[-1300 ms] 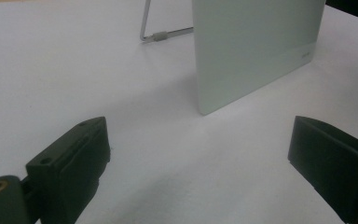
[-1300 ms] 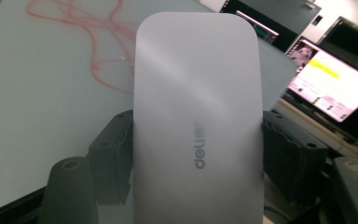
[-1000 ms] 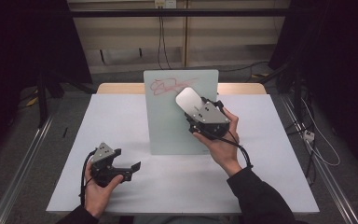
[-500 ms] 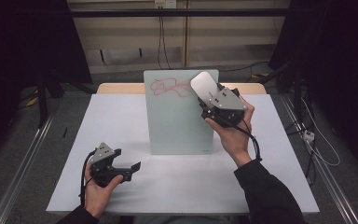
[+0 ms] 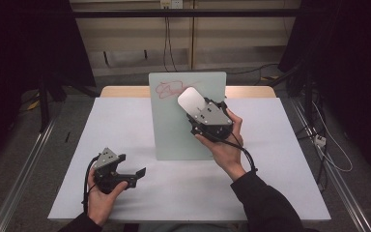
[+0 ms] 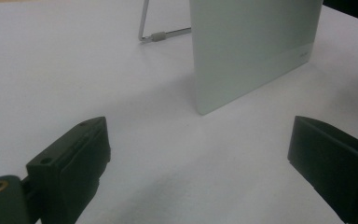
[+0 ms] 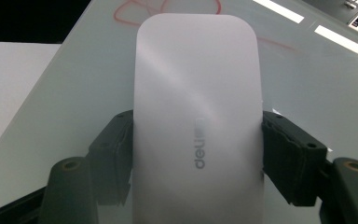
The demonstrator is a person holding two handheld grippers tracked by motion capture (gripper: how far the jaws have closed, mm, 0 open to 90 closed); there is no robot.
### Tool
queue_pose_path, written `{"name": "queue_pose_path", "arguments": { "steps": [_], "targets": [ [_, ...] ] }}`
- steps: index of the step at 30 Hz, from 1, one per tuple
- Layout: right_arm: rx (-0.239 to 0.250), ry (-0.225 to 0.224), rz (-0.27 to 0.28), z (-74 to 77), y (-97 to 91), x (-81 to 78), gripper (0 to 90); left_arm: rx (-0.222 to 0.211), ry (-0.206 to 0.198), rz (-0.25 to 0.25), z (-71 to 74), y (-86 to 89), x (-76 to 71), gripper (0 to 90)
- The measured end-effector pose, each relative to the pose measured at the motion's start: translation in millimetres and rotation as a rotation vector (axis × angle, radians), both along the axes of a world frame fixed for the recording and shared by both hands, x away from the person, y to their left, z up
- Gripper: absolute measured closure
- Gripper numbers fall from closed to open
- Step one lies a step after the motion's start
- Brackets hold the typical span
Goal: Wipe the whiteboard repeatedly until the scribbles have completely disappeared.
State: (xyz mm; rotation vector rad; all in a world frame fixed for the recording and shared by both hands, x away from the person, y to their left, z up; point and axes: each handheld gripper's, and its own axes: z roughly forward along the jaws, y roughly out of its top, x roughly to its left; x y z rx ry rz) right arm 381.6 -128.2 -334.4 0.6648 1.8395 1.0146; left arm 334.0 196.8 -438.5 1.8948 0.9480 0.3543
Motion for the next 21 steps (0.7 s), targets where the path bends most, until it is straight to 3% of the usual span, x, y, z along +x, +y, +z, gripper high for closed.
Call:
{"name": "queue_pose_path", "arguments": {
  "steps": [7, 12, 21],
  "targets": [
    [-0.011, -0.070, -0.067, 17.3, -5.7, 6.9, 31.9, -0.003, -0.001, -0.001, 0.0, -0.2, -0.1, 5.5],
    [-0.035, -0.099, -0.086, 17.2, 0.6, 8.5, 31.9, -0.004, -0.003, -0.002, 0.4, -0.1, -0.2, 5.5],
    [-0.066, -0.031, 0.018, -4.3, 30.6, 0.8, 31.9, -0.002, -0.004, -0.004, 0.4, -0.7, -0.2, 5.5]
  ]
}}
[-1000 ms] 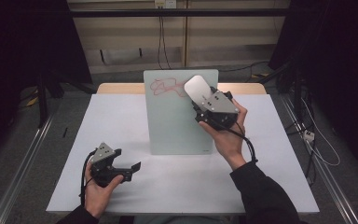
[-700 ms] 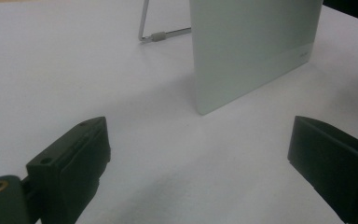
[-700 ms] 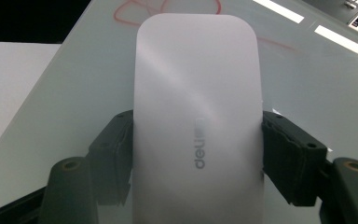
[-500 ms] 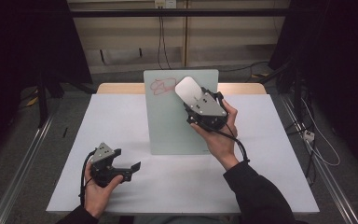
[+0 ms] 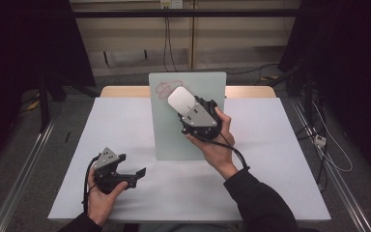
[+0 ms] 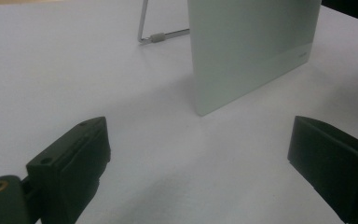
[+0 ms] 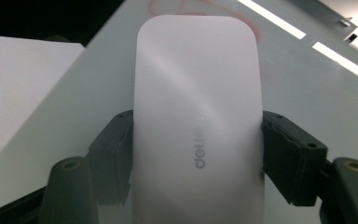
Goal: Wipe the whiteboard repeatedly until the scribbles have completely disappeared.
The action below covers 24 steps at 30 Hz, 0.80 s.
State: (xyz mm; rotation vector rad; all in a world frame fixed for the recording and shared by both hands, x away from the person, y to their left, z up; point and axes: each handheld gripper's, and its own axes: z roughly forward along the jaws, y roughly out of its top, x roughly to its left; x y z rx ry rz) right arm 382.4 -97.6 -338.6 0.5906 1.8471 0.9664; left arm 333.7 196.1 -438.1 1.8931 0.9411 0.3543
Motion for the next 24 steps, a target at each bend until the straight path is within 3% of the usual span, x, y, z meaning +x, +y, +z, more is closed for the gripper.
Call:
{"name": "queue_pose_path", "arguments": {
  "steps": [5, 15, 19, 24],
  "targets": [
    [0.001, 0.035, 0.027, -4.6, 5.1, -1.8, 31.8, 0.000, 0.000, -0.001, 0.0, 0.1, 0.0, 5.5],
    [0.029, -0.031, -0.091, 25.7, -29.8, 7.2, 31.9, 0.005, 0.002, 0.000, 0.2, 0.0, -0.1, 5.5],
    [0.032, -0.044, -0.114, 29.0, -31.5, 8.9, 31.9, 0.006, 0.002, 0.000, 0.2, -0.2, -0.1, 5.5],
    [0.022, -0.021, -0.072, 21.0, -19.1, 6.4, 31.9, 0.006, 0.001, -0.002, 0.3, -0.1, -0.1, 5.5]
  ]
}}
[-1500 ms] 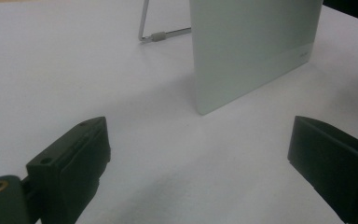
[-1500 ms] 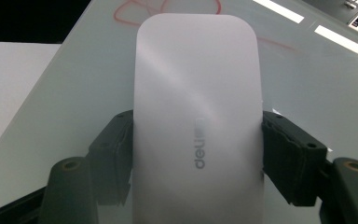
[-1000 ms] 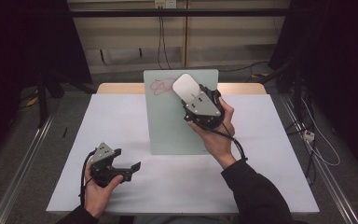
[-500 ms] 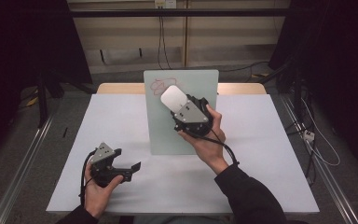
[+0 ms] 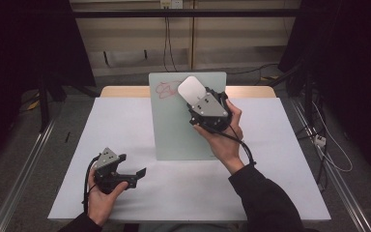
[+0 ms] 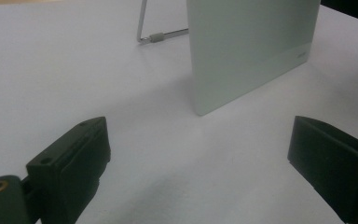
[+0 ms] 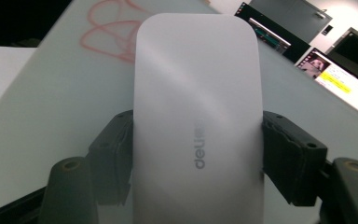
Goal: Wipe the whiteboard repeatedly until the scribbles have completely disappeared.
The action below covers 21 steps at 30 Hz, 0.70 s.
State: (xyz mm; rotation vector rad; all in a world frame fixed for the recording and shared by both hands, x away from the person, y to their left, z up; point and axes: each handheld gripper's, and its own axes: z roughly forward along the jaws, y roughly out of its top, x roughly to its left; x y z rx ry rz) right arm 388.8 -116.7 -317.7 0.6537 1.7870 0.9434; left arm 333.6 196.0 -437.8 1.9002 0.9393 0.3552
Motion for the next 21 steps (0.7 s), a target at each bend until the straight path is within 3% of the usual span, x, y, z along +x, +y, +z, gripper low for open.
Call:
{"name": "queue_pose_path", "arguments": {
  "steps": [8, 10, 18, 21],
  "targets": [
    [-0.015, 0.051, 0.089, -23.3, 27.1, -7.1, 31.9, 0.000, -0.001, 0.000, 0.1, -0.2, -0.2, 5.5],
    [-0.011, 0.055, 0.095, -21.8, 26.4, -6.1, 31.9, -0.004, 0.000, 0.001, -0.2, 0.0, 0.1, 5.5],
    [0.009, 0.009, 0.028, -0.5, 9.3, 1.1, 31.9, -0.005, -0.001, 0.001, -0.1, 0.0, 0.0, 5.5],
    [0.005, -0.004, 0.011, 3.7, 12.0, 3.7, 31.9, -0.001, -0.001, 0.001, 0.2, -0.5, -0.2, 5.5]
  ]
}}
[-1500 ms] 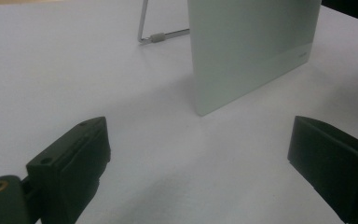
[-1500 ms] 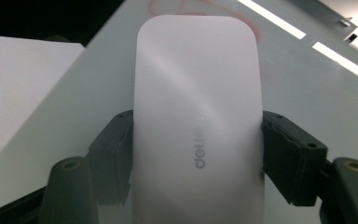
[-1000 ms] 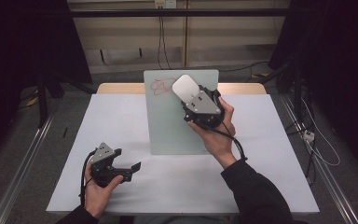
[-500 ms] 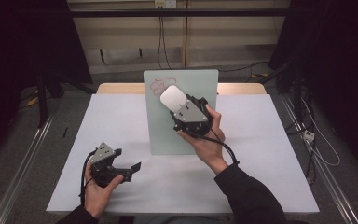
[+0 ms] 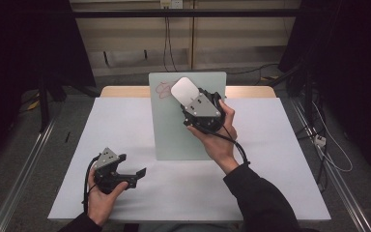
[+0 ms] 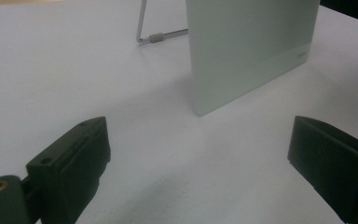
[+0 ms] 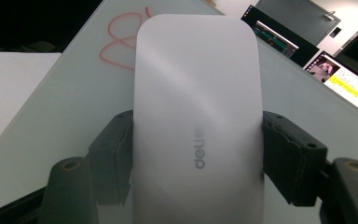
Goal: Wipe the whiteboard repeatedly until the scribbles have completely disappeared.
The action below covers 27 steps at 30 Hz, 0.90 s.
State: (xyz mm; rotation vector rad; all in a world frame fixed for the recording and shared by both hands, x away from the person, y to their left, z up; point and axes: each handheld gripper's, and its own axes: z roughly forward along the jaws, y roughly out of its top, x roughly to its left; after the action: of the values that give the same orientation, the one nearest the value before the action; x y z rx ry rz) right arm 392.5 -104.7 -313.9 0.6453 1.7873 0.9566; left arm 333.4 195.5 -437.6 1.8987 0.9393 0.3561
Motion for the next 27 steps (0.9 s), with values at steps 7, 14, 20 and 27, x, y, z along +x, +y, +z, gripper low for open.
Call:
{"name": "queue_pose_path", "arguments": {
  "steps": [7, 14, 20, 27],
  "targets": [
    [-0.017, 0.024, 0.034, -4.6, 21.3, -0.7, 31.9, -0.012, 0.000, 0.005, -0.3, 0.9, 0.0, 5.5],
    [-0.053, 0.069, 0.105, -18.3, 43.8, -4.5, 31.8, -0.006, 0.000, 0.002, -0.1, 0.8, -0.1, 5.5],
    [-0.018, 0.043, 0.061, -1.7, 29.8, 1.1, 31.9, -0.004, -0.002, 0.000, 0.3, 1.6, -0.2, 5.5],
    [-0.012, 0.008, 0.006, 13.5, 19.6, 7.0, 31.9, -0.007, -0.002, 0.000, 0.3, 0.9, -0.1, 5.5]
  ]
}}
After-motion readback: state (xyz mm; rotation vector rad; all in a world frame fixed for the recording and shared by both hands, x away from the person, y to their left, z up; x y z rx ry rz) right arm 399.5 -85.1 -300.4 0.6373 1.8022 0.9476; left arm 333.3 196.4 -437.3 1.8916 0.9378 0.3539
